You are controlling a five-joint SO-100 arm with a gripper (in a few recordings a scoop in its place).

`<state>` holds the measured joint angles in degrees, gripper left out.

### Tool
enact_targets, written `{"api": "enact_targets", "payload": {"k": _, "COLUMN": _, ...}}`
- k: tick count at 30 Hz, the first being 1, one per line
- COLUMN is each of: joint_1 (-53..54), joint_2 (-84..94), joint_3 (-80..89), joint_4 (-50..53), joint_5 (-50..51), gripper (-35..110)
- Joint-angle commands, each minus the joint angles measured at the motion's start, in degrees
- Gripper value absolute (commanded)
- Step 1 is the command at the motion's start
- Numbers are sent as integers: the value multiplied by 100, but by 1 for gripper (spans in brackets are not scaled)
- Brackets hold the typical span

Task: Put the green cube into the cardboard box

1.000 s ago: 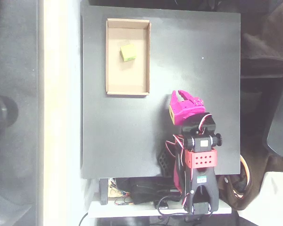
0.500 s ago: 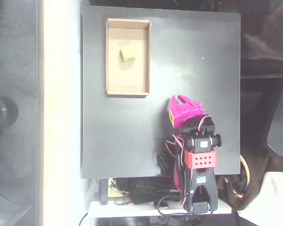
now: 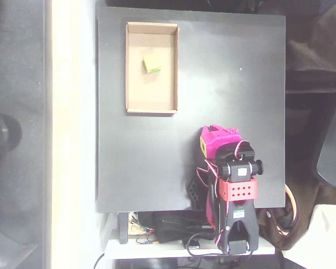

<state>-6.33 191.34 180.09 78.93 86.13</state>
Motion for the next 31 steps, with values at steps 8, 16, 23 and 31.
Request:
{"api": "enact_targets", "payload": {"k": 8, "joint_1": 299, "joint_2": -9, "joint_3": 62, "joint_4": 149, "joint_5": 9, "gripper": 4}}
{"api": "enact_targets", "payload": {"k": 16, "joint_1": 387, "joint_2": -9, "joint_3": 62, "joint_4": 149, "joint_5": 18, "gripper": 4}}
{"api": "enact_targets", "payload": {"k": 23, "joint_1": 387, "joint_2": 0, "joint_3": 62, "joint_4": 149, "joint_5": 18, "gripper": 4}}
{"api": "enact_targets", "payload": {"k": 31, "joint_1": 387, "joint_2": 0, "joint_3": 62, "joint_4": 149, "joint_5": 18, "gripper": 4}}
